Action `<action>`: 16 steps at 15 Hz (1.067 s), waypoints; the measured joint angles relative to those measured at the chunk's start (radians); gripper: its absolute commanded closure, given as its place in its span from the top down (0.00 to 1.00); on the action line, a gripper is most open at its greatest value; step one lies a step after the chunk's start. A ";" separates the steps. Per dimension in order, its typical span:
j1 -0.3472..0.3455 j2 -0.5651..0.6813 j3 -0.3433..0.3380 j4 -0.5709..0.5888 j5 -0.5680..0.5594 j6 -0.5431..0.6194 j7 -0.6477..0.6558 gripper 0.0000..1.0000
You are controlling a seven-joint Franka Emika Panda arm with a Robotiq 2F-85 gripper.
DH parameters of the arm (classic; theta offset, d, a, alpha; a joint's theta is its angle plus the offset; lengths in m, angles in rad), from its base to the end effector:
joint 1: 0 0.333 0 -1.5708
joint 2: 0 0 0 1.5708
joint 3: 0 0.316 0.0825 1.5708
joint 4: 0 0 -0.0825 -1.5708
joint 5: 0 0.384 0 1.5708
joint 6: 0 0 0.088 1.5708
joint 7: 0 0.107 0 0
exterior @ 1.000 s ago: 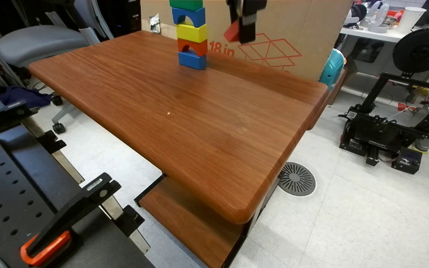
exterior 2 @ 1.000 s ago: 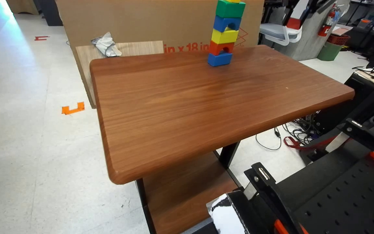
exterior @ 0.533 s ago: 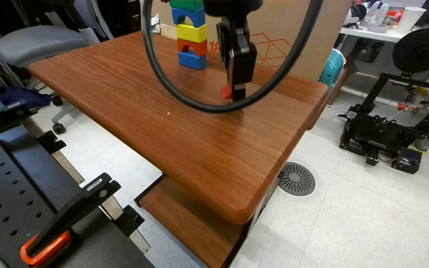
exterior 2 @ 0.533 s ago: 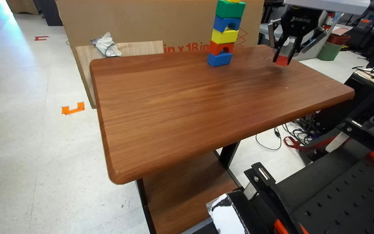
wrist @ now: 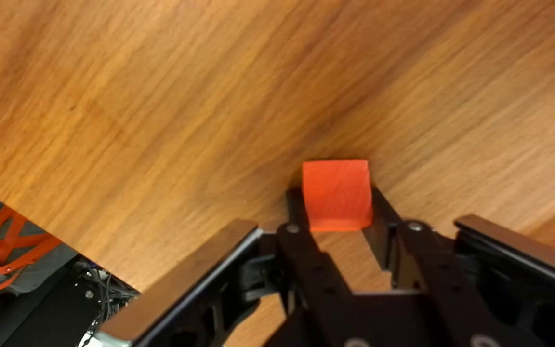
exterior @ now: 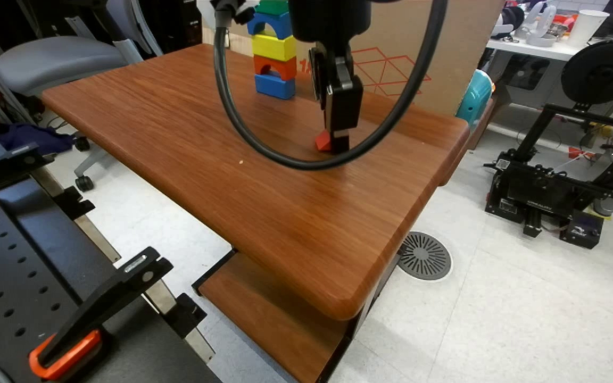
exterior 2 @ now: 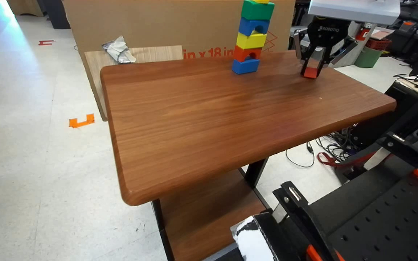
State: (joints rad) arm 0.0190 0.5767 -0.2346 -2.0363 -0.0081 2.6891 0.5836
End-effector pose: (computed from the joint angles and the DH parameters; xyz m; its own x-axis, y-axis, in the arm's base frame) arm 0.5911 -0.1274 0.1718 0.7273 -0.6709 0.1447 -0.6833 -0.7276 0.0613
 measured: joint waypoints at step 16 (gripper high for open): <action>0.061 -0.615 0.042 -0.312 0.084 0.027 -0.312 1.00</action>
State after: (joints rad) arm 0.0804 -0.0384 -0.1928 -2.3480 0.0758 2.7163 0.2716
